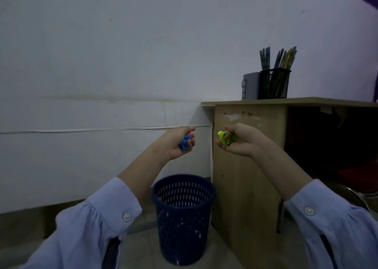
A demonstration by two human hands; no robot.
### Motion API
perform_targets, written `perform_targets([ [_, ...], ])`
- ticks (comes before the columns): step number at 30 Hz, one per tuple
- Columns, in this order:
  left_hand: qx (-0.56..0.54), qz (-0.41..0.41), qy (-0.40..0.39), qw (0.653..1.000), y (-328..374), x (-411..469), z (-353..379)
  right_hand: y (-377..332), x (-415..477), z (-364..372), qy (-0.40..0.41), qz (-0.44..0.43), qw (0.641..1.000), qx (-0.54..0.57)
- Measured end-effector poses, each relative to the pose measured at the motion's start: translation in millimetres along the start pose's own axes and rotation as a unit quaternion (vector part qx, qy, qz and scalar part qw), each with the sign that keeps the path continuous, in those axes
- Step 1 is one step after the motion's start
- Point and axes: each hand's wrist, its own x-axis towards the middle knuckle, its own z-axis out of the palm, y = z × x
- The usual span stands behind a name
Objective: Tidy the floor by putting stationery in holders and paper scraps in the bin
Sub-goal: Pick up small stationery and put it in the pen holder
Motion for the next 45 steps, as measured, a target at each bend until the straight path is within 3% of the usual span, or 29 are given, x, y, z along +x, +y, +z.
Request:
perform_targets([
  [16, -0.019, 0.136, -0.070, 0.988, 72.1, 79.6, 145.9, -131.2, -4.8, -43.1, 0.017, -0.134, 0.988, -0.075],
  [27, 0.013, 0.220, -0.136, 0.966, 98.4, 144.9, 233.0, -215.7, 47.5, -86.5, 0.170, -0.212, 0.942, -0.199],
  [31, 0.031, 0.261, -0.141, 0.954, 102.2, 167.0, 252.2, -232.1, 72.3, -91.5, 0.182, -0.243, 0.916, -0.262],
  [35, -0.034, 0.264, -0.201, 0.943, 114.0, 183.9, 268.4, -244.6, 95.3, -92.6, 0.162, -0.285, 0.885, -0.331],
  [38, -0.059, 0.280, -0.218, 0.933, 120.5, 198.5, 279.5, -251.8, 113.6, -94.5, 0.192, -0.320, 0.858, -0.353],
  [42, -0.006, 0.330, -0.205, 0.921, 119.8, 215.7, 290.8, -255.8, 134.5, -97.2, 0.220, -0.357, 0.825, -0.379],
  [45, 0.072, 0.374, -0.189, 0.905, 117.4, 222.0, 294.1, -257.0, 142.7, -98.9, 0.243, -0.365, 0.780, -0.446],
])
